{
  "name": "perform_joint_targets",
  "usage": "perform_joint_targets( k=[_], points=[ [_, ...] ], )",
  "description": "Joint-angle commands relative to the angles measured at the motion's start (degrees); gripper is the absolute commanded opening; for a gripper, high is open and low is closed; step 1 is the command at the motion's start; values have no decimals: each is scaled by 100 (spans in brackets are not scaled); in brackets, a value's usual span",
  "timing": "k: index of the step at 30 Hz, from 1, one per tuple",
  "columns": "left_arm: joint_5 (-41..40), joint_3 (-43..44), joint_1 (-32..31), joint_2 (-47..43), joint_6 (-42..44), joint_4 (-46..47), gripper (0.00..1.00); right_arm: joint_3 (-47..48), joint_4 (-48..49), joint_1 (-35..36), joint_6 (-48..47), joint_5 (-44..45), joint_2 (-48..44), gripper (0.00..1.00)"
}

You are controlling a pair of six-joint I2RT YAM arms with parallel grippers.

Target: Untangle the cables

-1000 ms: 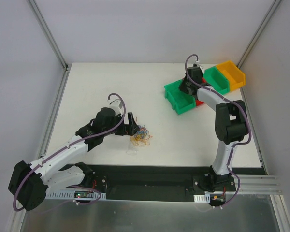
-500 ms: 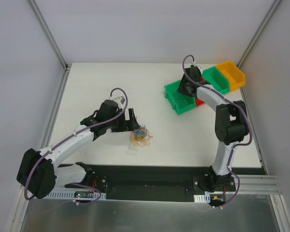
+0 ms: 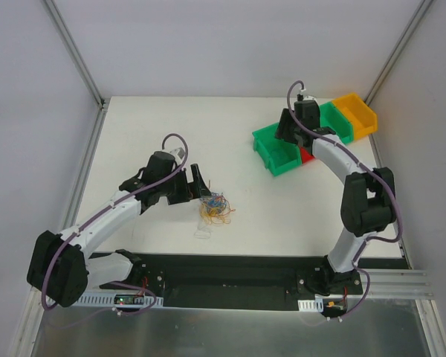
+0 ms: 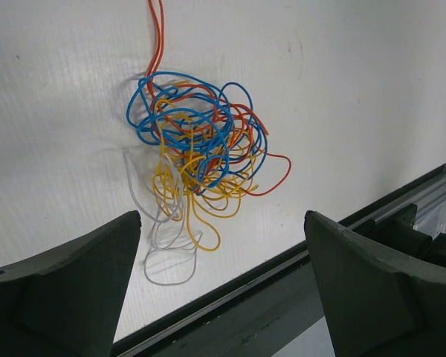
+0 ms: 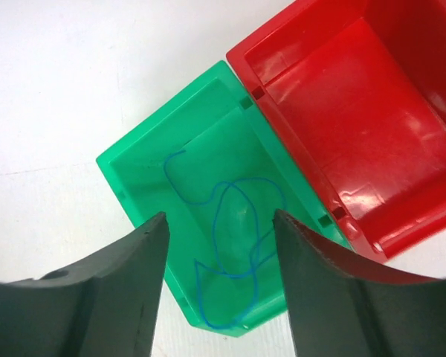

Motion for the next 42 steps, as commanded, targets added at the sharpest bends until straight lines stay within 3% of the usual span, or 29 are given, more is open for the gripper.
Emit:
perform_joint_targets(
  k=[1, 3, 7, 13, 18, 22, 24, 26, 28, 33, 42],
  points=[
    [269, -5, 74, 273, -212, -120, 88, 256, 279, -57, 133, -823, 459, 53],
    [286, -23, 74, 352, -247, -120, 86, 441, 103, 5, 476, -993, 776, 42],
    [208, 108, 65, 519, 7, -259, 73, 618, -73, 180, 382, -748, 752, 40],
    [-460, 276, 39, 659, 122, -752, 64, 171, -188, 295, 21, -229, -477, 49],
    [-496, 469, -93, 984, 490, -849, 51, -365, -276, 689, -129, -843, -1330, 56],
    [-549, 574, -146, 1169, 701, -858, 44, -1383, 13, 1383, 20, -923, -1990, 57],
    [-540, 636, -154, 1257, 781, -850, 40, -2173, 775, 1796, 204, -1203, -2245, 59],
    [-531, 663, -181, 1310, 825, -850, 36, -2676, 1698, 2191, 363, -1571, -2185, 60],
    [-496, 698, -224, 1354, 869, -841, 34, -2775, 1999, 2535, 398, -1854, -1940, 59],
    [-434, 759, -286, 1538, 930, -788, 30, -2801, 2132, 3221, 258, -1311, -1692, 51],
    [-496, 522, -357, 1328, 904, -691, 15, -2854, 2360, 3547, 380, -1222, -1069, 52]
  ],
)
